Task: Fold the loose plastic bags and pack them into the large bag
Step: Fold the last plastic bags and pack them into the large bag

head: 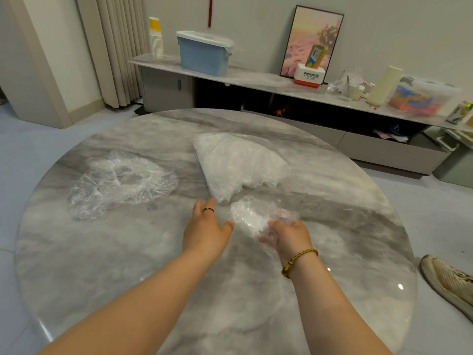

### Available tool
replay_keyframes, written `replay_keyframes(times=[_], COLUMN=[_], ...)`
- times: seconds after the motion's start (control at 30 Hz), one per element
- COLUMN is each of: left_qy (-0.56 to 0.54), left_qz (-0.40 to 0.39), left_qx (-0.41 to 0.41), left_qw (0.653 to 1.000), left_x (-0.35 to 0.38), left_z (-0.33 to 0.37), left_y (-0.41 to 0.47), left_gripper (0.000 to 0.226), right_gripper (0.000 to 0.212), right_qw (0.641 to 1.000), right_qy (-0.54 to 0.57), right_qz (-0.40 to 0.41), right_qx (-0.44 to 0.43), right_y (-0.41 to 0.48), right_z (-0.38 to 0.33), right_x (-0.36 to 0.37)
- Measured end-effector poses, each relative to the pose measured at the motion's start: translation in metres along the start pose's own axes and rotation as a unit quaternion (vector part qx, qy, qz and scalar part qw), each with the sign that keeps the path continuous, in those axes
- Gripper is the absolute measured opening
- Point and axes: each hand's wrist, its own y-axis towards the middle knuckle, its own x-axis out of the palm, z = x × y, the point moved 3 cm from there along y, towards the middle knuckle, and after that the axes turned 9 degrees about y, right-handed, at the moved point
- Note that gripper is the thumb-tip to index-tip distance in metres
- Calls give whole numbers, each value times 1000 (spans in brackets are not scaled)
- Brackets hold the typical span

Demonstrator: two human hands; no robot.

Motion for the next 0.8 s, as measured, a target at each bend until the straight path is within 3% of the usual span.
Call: replay_keyframes(times=[0.1, 0.23, 0.43, 0.53, 0.63, 0.73, 0.8], left_qy=[-64, -40, -51, -48, -59, -83, -86], left_qz=[29, 28, -2, -21, -38, -46, -51], left_qx=[-50, -71, -47, -43, -51, -51, -49], left_qw=[996, 996, 998, 998, 996, 994, 994], left_x=[-3, -6, -20, -29, -32, -31, -30], left_z=[2, -6, -26, -40, -49, -53, -56], left_y=[12, 29, 26, 22, 23, 22, 21], left_gripper=[84, 53, 50, 54, 53, 53, 53], right_gripper=[27, 29, 36, 19, 21, 15, 24], right_qw=[1000, 999, 990, 962, 949, 920, 892], right_qy=[10, -9, -121, -259, -287, -366, -429], right_qz=[-3, 28, 30, 24, 20, 19, 22], right_qx=[-12, -28, -63, -85, -126, -142, -141], right_y=[10, 30, 73, 89, 94, 96, 98], right_z=[3, -1, -21, -20, -14, -5, -1], right_x=[-1, 2, 38, 64, 81, 93, 97])
